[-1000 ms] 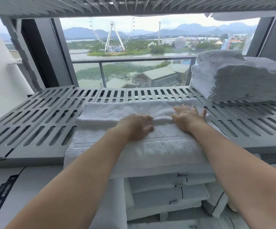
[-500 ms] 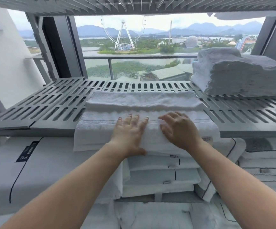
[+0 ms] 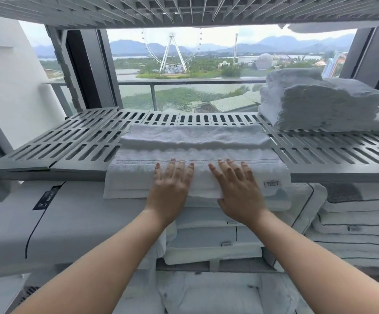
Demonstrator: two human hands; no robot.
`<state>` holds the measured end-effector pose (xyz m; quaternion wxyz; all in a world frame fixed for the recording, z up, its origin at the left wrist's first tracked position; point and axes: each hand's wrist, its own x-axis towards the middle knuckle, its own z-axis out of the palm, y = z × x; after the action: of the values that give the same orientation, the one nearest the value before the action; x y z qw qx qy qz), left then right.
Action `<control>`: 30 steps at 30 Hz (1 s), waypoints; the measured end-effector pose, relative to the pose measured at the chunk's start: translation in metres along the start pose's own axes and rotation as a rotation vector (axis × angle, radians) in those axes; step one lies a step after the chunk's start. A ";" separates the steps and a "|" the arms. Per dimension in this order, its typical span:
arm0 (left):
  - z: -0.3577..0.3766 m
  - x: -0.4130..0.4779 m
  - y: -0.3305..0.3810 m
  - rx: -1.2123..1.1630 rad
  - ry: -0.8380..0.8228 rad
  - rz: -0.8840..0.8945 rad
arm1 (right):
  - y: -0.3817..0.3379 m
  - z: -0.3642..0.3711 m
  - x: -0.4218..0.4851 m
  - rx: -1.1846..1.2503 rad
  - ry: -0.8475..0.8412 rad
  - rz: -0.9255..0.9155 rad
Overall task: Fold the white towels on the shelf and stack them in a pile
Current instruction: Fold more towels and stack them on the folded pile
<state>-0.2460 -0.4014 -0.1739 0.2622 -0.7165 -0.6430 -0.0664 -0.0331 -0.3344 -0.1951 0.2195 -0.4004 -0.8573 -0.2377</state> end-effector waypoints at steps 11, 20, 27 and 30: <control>-0.063 0.051 -0.063 0.046 0.091 -0.201 | 0.042 -0.056 0.065 0.133 0.220 0.352; -0.062 0.126 -0.104 0.106 -0.051 -0.196 | 0.063 -0.052 0.134 -0.093 -0.031 0.478; -0.031 0.202 -0.136 0.125 -0.144 -0.166 | 0.096 -0.024 0.196 -0.139 -0.094 0.462; -0.010 0.226 -0.147 0.139 -0.224 -0.160 | 0.103 0.001 0.214 -0.145 -0.011 0.415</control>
<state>-0.3472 -0.2004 -0.0248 0.2319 -0.6461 -0.7262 0.0380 -0.0766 -0.1508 -0.0503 0.2297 -0.5842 -0.7384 -0.2465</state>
